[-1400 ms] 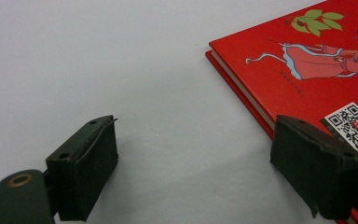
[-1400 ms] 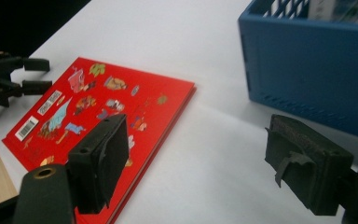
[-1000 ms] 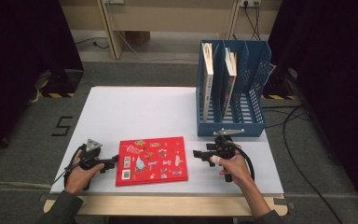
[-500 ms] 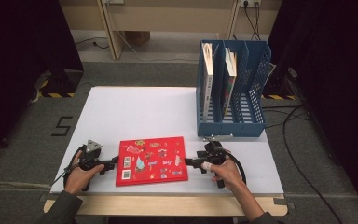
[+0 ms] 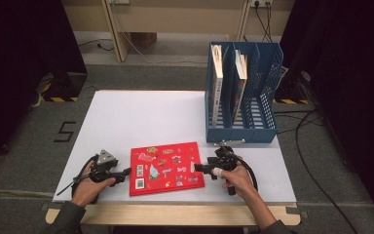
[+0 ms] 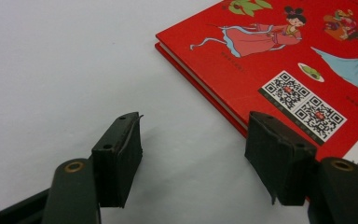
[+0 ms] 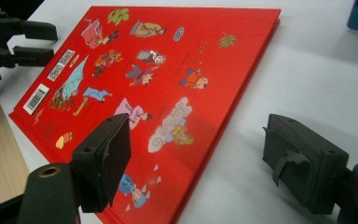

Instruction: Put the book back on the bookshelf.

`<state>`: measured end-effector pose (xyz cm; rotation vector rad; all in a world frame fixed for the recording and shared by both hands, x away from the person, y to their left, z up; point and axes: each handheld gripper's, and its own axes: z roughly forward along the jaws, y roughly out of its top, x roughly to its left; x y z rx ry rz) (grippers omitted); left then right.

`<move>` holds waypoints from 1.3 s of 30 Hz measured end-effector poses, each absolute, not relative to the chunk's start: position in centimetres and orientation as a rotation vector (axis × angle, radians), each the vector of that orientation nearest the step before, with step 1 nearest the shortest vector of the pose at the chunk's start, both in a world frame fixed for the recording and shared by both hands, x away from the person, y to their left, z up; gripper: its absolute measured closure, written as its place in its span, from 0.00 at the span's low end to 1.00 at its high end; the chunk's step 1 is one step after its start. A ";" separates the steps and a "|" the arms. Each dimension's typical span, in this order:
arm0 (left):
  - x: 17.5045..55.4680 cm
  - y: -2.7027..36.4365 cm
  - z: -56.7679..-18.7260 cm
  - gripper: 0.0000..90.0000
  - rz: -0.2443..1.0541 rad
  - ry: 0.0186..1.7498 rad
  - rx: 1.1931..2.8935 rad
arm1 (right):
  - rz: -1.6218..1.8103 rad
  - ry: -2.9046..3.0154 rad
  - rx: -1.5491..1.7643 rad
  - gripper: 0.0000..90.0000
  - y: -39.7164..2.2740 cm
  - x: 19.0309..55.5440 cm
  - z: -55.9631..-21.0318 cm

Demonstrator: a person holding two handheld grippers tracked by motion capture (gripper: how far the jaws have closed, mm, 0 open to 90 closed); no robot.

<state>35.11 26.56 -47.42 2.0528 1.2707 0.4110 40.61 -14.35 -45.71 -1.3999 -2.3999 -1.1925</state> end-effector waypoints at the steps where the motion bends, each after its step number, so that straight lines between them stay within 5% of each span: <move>1: 35.1 26.5 -47.4 0.39 0.408 1.269 2.052 | -1.193 -2.399 -1.401 0.27 -14.4 40.6 -45.7; 17: 34.8 25.7 -47.6 0.21 0.380 1.231 2.084 | -1.174 -2.395 -1.425 0.28 -14.0 41.3 -46.3; 30: 34.7 25.6 -47.6 0.21 0.387 1.230 2.094 | -1.192 -2.405 -1.458 0.23 -12.5 41.3 -46.5; 39: 34.7 25.5 -47.6 0.21 0.392 1.237 2.092 | -1.239 -2.263 -1.619 0.35 -12.9 41.0 -46.7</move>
